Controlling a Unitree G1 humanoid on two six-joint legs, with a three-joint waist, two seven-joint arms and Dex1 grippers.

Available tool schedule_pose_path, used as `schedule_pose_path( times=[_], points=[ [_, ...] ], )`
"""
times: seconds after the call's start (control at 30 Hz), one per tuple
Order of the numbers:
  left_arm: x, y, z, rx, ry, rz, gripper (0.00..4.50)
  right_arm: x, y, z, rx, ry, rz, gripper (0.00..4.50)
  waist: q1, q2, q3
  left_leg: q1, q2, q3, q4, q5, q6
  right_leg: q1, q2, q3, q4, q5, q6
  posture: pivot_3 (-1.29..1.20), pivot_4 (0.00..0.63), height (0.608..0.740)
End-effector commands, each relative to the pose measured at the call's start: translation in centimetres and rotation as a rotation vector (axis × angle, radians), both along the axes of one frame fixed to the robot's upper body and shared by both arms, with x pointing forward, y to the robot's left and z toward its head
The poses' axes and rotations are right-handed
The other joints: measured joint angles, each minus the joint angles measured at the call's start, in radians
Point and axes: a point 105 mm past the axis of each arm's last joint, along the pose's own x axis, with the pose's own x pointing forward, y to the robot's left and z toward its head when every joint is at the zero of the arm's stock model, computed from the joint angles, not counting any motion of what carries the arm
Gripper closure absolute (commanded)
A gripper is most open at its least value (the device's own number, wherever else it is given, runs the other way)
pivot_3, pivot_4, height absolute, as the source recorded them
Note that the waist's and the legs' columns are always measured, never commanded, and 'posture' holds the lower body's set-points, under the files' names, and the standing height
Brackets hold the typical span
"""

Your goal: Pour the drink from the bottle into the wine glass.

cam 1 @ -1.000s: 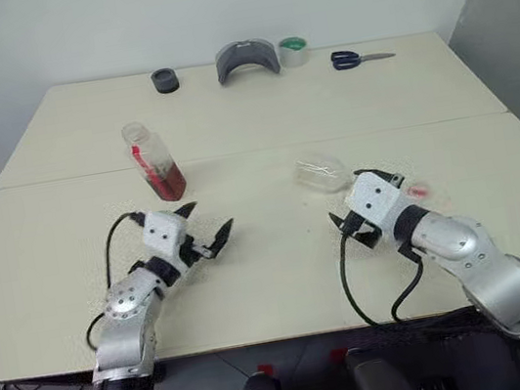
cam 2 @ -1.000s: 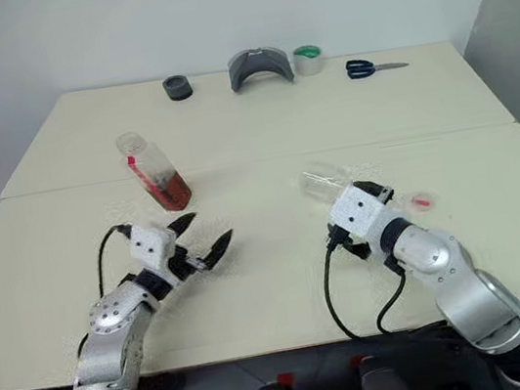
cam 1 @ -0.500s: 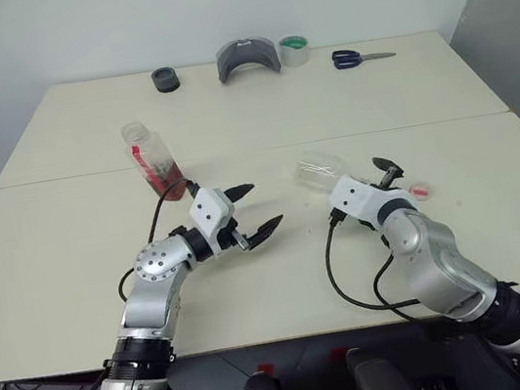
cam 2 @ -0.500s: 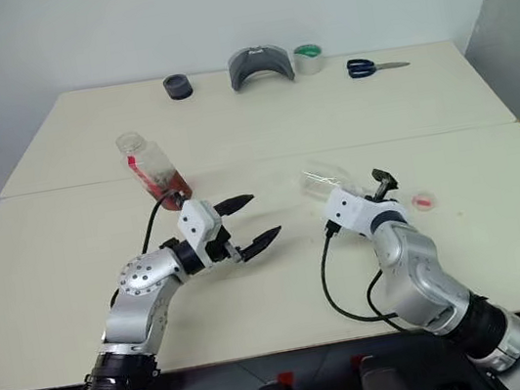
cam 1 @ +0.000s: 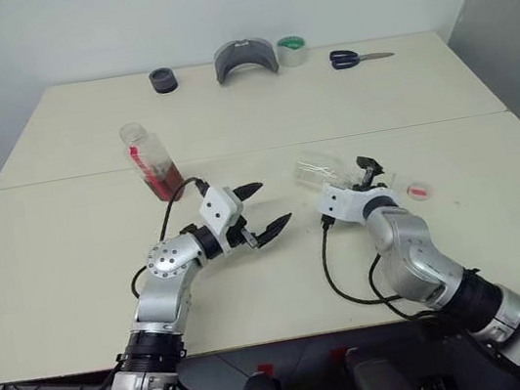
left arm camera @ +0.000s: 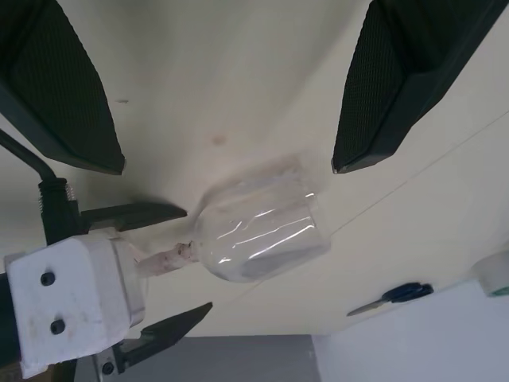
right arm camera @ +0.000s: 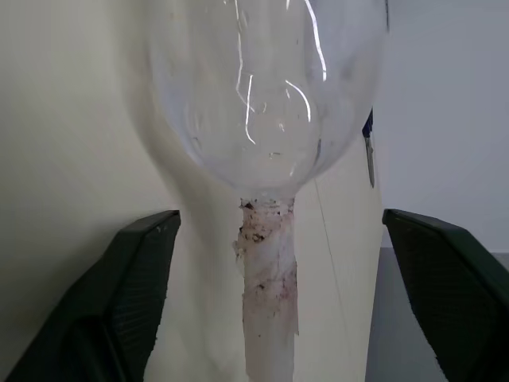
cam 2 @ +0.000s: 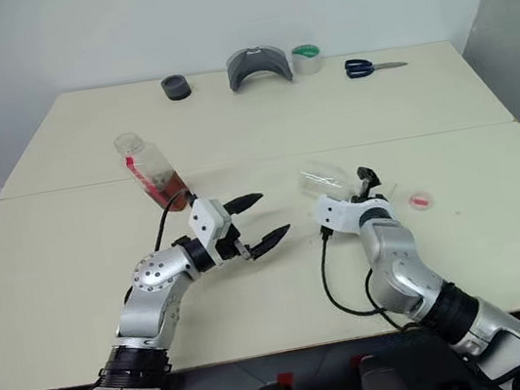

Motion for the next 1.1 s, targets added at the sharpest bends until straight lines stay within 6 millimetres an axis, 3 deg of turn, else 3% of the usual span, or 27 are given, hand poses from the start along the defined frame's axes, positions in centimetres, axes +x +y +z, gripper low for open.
schedule_pose_path(
  times=[0.03,0.3,0.33,0.47,0.57,0.7,0.77,0.97,1.1],
  points=[
    [-0.1,-0.7,1.1,-0.006,-0.051,-0.021,0.00,0.7,0.1,0.8,0.000,-0.017,0.010,1.24,-0.001,0.000,0.000,0.000,0.000,0.000,0.000,0.000,0.000,0.000,0.000,0.000,0.000,0.000,0.000,0.00,0.150,0.740],
    [-0.1,-0.8,1.3,-0.027,-0.053,0.000,0.00,1.6,-0.3,1.6,0.012,-0.020,0.008,4.19,-0.003,0.000,0.000,0.000,0.000,0.000,0.000,0.000,0.000,0.000,0.000,0.000,0.000,0.000,0.000,0.00,0.150,0.740],
    [-0.2,-0.8,1.4,-0.029,-0.052,0.002,0.00,1.7,-0.3,2.1,0.022,-0.031,0.008,4.30,-0.003,0.000,0.000,0.000,0.000,0.000,0.000,0.000,0.000,0.000,0.000,0.000,0.000,0.000,0.000,0.00,0.150,0.740],
    [-0.2,-0.4,1.3,-0.049,-0.021,0.025,0.00,1.7,-0.2,5.2,0.301,-0.040,-0.023,4.30,-0.003,0.000,0.000,0.000,0.000,0.000,0.000,0.000,0.000,0.000,0.000,0.000,0.000,0.000,0.000,0.00,0.150,0.740],
    [-0.2,0.1,1.3,-0.066,0.017,0.025,0.00,1.8,0.2,5.6,0.520,0.014,-0.038,4.30,-0.007,0.000,0.000,0.000,0.000,0.000,0.000,0.000,0.000,0.000,0.000,0.000,0.001,0.000,0.000,0.00,0.150,0.740],
    [-1.3,0.8,1.5,-0.108,0.170,-0.046,0.00,3.2,1.3,6.5,1.035,0.071,0.020,4.30,-0.009,0.000,0.000,0.000,0.001,-0.001,-0.001,0.000,0.000,0.000,0.000,0.000,0.001,0.000,0.000,0.00,0.150,0.740],
    [-1.9,1.1,1.9,-0.117,0.220,-0.078,0.00,4.2,1.3,6.3,1.181,0.057,0.023,4.30,-0.009,0.000,0.000,0.000,0.001,-0.001,-0.001,0.000,0.000,0.000,0.000,0.000,0.001,0.000,0.000,0.00,0.150,0.740],
    [-3.2,1.2,2.8,-0.131,0.307,-0.141,0.00,5.4,2.2,4.6,1.272,0.044,0.026,4.30,-0.008,0.001,0.001,0.000,0.000,0.000,-0.001,0.000,0.000,0.000,0.000,0.001,0.001,0.000,0.000,0.00,0.150,0.740],
    [-3.8,1.0,3.4,-0.129,0.337,-0.165,0.00,4.3,2.7,2.5,1.263,0.083,0.029,4.30,-0.009,0.001,0.000,0.000,0.001,0.000,-0.001,0.000,0.000,-0.001,0.000,0.001,0.001,0.000,0.000,0.00,0.150,0.740]
  ],
)
